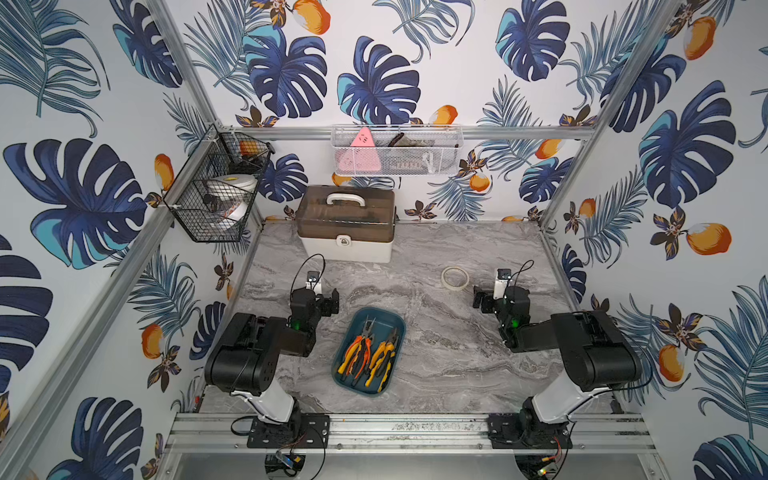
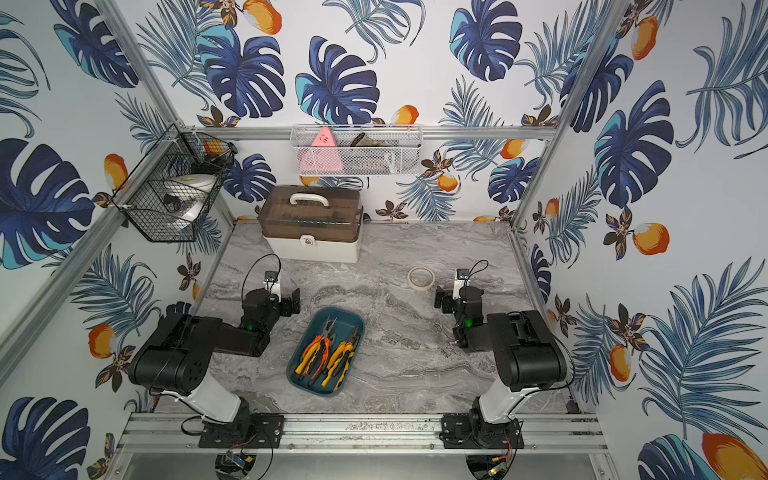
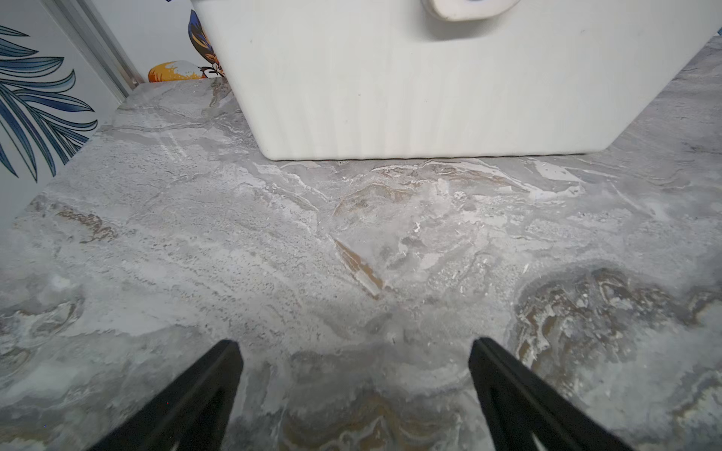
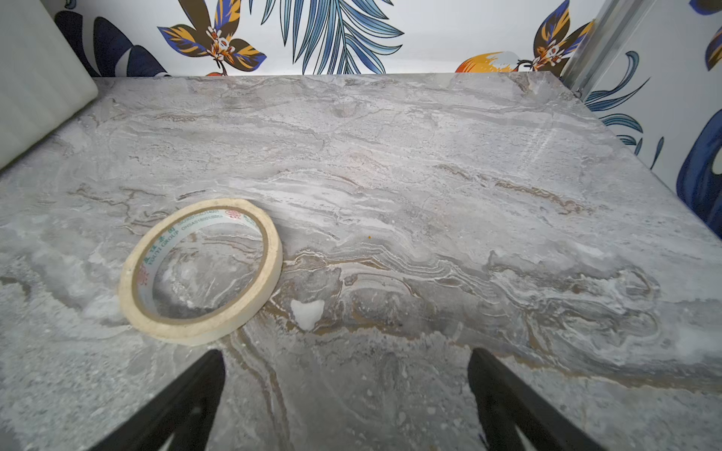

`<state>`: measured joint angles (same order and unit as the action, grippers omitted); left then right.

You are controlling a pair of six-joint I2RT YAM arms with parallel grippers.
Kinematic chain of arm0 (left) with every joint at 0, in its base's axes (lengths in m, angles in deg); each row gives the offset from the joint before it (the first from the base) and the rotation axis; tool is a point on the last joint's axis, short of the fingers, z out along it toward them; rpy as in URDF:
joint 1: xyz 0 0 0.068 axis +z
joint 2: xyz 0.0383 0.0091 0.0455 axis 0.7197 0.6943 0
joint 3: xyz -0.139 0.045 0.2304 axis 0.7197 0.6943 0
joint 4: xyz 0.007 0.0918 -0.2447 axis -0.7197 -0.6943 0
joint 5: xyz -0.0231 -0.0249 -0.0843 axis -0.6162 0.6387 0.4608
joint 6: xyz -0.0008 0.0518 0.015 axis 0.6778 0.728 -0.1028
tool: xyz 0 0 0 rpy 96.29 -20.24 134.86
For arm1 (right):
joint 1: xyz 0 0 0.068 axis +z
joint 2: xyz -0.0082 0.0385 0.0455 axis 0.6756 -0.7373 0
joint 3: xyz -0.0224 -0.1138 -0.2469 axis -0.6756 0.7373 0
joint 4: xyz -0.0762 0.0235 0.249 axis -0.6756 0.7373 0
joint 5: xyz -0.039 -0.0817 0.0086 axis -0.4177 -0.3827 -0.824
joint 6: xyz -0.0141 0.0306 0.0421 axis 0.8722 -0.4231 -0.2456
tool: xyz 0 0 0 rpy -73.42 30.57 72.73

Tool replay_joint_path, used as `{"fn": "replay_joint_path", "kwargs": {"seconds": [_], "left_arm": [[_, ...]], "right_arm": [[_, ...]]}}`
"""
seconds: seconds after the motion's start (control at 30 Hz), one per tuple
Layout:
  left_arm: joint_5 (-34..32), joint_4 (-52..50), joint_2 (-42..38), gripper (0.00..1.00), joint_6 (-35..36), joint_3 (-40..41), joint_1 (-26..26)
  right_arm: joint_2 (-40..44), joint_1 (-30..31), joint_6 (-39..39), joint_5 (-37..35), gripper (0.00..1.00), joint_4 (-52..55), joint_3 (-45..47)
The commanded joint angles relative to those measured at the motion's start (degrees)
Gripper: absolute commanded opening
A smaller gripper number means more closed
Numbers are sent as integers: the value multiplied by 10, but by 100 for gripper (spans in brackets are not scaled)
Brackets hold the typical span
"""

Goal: Take the pliers out of the storage box
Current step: Adjust the storage box at the center of the board.

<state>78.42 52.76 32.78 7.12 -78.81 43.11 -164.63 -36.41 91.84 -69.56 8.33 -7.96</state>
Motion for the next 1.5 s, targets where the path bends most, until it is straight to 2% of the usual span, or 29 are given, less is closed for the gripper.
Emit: {"fn": "replay_joint_path", "kwargs": {"seconds": [0.0, 0.9, 0.97, 1.0, 1.03, 1.1, 1.13, 1.2, 1.23, 1.27, 1.33, 1.4, 1.47], "left_arm": [[-5, 16, 1, 99, -4, -3, 0], [-5, 15, 0, 99, -4, -4, -1], [-2, 21, -1, 99, -2, -1, -1], [29, 21, -8, 99, 12, 0, -1], [65, 9, -24, 99, 28, 4, -2], [64, 8, -61, 99, 27, 15, -4], [59, -80, -99, 99, 23, -8, -10], [45, -297, -151, 99, -37, -108, -16], [75, -371, -157, 99, -52, -156, -19], [104, -406, -158, 99, -64, -185, -25], [156, -456, -154, 99, -136, -227, -48], [202, -506, -138, 99, -182, -262, -80], [194, -552, -124, 99, -182, -288, -135]], "right_arm": [[1, 1, 1, 2, 100, -6, -1], [1, 0, 1, 2, 100, -7, -1], [8, 3, 3, -7, 100, -25, 7], [26, 10, 9, -20, 100, -16, 11], [47, 22, 15, -40, 100, -8, 14], [99, 56, 32, -96, 100, 50, 6], [119, 80, 54, -111, 100, 71, -3], [152, 143, 105, -157, 100, 110, -24], [168, 177, 122, -173, 100, 155, -46], [178, 206, 121, -187, 100, 205, -68], [184, 251, 94, -201, 100, 350, -155], [164, 265, 25, -211, 100, 484, -245], [143, 265, -20, -195, 100, 558, -300]]}}
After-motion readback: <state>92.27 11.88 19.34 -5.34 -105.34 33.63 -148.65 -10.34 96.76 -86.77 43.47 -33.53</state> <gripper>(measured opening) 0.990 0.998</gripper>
